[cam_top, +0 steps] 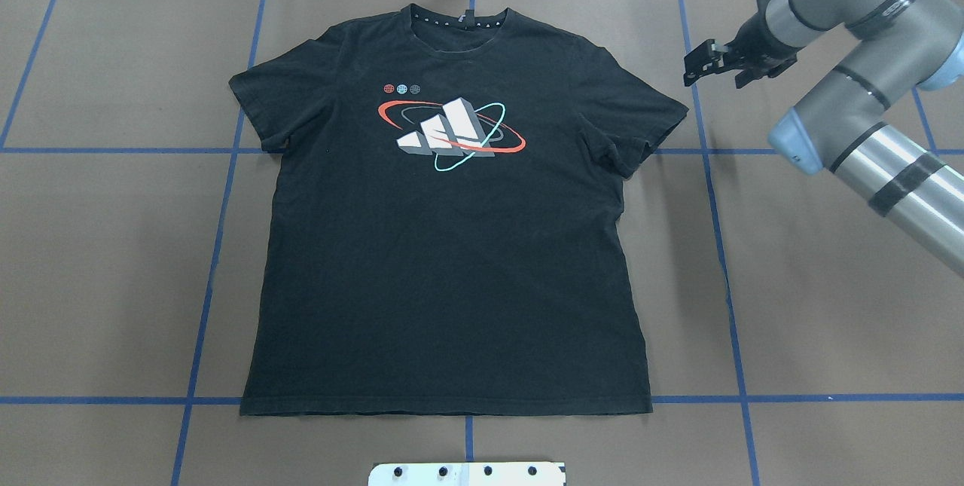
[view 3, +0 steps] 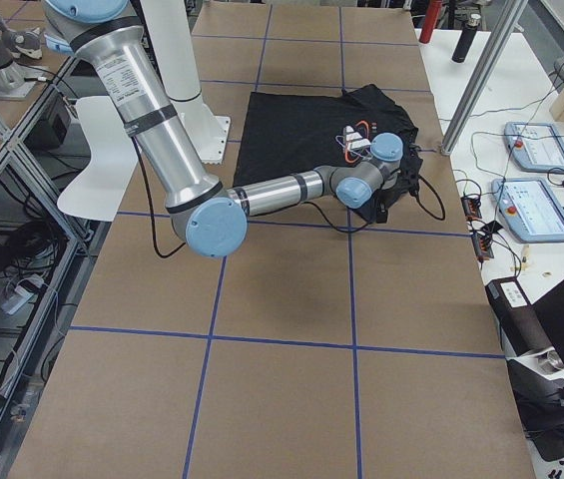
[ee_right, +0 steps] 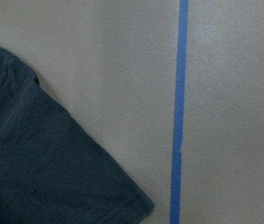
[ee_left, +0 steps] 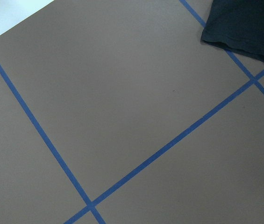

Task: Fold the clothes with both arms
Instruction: 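Move the right gripper to the sleeve nearest it and grasp it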

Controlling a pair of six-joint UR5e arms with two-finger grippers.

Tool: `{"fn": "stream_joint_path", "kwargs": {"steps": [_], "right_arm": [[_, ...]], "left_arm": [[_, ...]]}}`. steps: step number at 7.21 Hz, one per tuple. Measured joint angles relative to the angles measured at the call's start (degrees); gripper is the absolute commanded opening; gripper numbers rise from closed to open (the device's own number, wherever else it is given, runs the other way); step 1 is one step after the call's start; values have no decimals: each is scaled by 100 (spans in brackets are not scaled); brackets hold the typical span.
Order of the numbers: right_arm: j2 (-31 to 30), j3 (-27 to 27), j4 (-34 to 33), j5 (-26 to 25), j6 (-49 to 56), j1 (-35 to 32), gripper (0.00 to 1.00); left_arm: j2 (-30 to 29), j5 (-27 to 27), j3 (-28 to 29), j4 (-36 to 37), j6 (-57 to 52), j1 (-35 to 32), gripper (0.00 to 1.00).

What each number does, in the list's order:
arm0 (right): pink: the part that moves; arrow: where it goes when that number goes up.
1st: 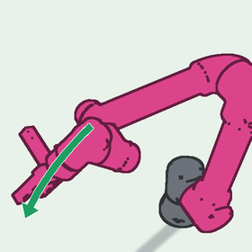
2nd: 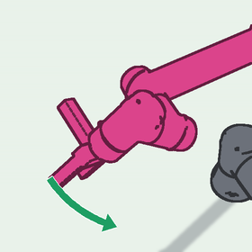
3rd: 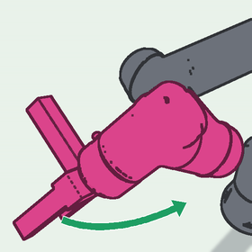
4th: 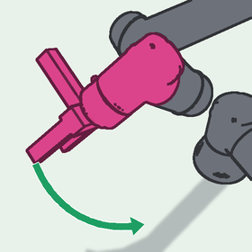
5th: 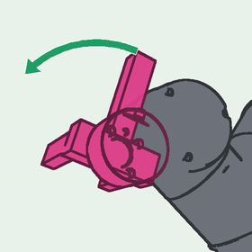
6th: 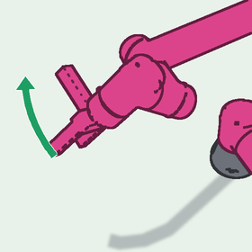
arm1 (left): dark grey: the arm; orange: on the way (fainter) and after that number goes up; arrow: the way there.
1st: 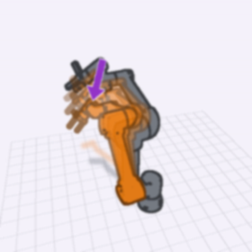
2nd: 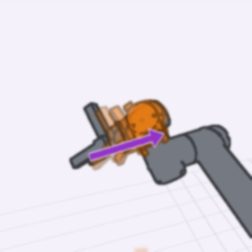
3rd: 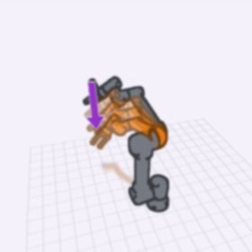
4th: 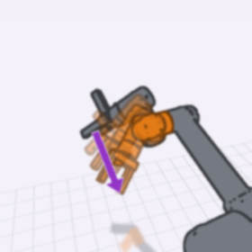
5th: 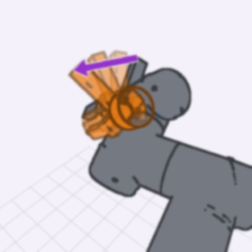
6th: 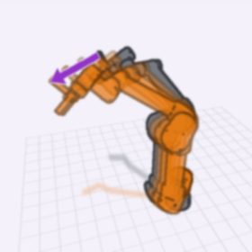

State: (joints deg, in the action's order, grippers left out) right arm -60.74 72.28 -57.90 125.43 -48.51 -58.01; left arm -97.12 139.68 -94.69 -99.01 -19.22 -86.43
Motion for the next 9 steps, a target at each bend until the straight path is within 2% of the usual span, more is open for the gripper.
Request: {"fn": "stream_joint_path", "kwargs": {"steps": [5,7,9], "right_arm": [[85,-379,293,-512,-214,385,74],[97,-600,618,-644,-217,430,58],[104,-685,744,-666,-220,440,55]], "left_arm": [[26,-1,3,-4,-3,4,100],[34,0,9,-4,-9,3,100],[38,-2,11,-4,-11,3,100]]}}
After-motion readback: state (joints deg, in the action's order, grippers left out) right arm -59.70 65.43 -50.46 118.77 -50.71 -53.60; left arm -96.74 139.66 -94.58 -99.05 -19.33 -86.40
